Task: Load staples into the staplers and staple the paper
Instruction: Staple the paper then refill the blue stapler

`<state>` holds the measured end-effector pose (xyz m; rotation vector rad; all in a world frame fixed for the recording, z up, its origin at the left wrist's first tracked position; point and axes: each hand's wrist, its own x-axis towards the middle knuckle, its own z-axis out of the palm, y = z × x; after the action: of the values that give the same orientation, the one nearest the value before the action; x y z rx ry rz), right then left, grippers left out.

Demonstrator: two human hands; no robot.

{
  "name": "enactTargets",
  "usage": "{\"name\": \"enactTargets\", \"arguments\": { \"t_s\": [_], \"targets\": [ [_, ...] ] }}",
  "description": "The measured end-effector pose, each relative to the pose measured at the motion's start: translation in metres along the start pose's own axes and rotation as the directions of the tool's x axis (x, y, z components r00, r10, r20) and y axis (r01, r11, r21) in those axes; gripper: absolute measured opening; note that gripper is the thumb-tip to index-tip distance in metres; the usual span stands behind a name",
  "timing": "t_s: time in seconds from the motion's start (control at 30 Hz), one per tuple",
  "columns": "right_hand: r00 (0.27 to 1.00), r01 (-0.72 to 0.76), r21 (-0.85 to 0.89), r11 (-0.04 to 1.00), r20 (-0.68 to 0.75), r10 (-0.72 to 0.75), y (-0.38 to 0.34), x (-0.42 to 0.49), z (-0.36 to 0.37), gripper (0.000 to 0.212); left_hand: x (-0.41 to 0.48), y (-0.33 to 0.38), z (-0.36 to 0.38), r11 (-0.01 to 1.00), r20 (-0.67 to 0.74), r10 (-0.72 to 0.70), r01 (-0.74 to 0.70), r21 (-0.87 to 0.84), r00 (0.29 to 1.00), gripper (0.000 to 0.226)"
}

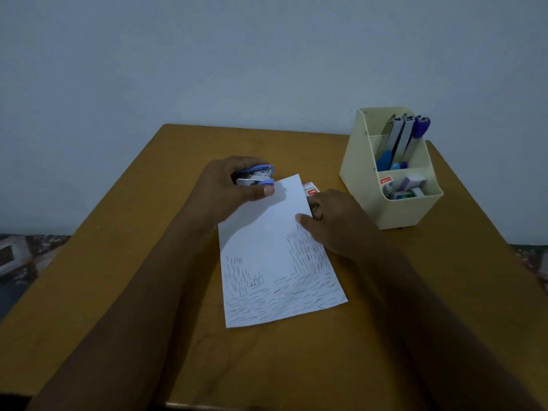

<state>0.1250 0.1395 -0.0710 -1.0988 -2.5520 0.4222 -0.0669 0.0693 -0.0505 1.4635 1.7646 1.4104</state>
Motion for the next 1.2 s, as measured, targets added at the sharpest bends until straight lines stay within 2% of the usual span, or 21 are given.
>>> {"name": "enactTargets", "arguments": {
  "t_s": [0.13,0.23,0.37,0.47,0.63,0.77,0.9,1.03,1.2],
  "targets": [
    [0.992,-0.096,-0.042,0.995,0.082,0.099,0.003,-0.006,-0.016,0.030,0.001,0.009,0.008,0.999,0.094,0.001,-0.005,0.041,0.996,0.048],
    [0.988,-0.086,-0.059,0.994,0.125,0.093,0.004,-0.021,-0.030,0.026,-0.001,0.023,0.014,1.000,0.131,0.007,-0.009,0.010,0.991,0.043],
    [0.989,-0.079,0.035,0.996,0.129,0.074,0.004,-0.038,-0.062,0.022,-0.002,0.048,0.026,0.997,0.141,0.060,-0.051,-0.062,0.988,0.037],
    [0.995,-0.081,0.072,0.994,0.062,0.077,0.012,-0.046,-0.087,0.023,-0.001,0.070,0.038,0.990,0.169,0.138,-0.131,-0.053,0.976,0.032],
    [0.987,-0.036,0.126,0.991,-0.151,0.055,0.039,-0.040,-0.114,0.015,0.012,0.098,0.058,0.979,0.158,0.203,-0.205,0.000,0.966,0.033],
    [0.933,-0.026,0.184,0.983,-0.349,0.090,0.058,-0.030,-0.122,0.013,0.030,0.114,0.074,0.962,0.101,0.267,-0.272,0.036,0.958,0.029],
    [0.848,-0.081,0.156,0.984,-0.507,0.150,0.068,-0.015,-0.120,0.017,0.046,0.127,0.089,0.929,0.058,0.338,-0.343,0.137,0.939,0.028],
    [0.813,-0.090,0.111,0.990,-0.566,0.137,0.073,0.002,-0.114,0.025,0.056,0.132,0.101,0.903,0.051,0.344,-0.345,0.256,0.938,0.028],
    [0.847,-0.065,0.101,0.993,-0.520,0.109,0.082,0.016,-0.116,0.036,0.064,0.130,0.112,0.853,0.088,0.331,-0.338,0.397,0.940,0.029]
  ]
}}
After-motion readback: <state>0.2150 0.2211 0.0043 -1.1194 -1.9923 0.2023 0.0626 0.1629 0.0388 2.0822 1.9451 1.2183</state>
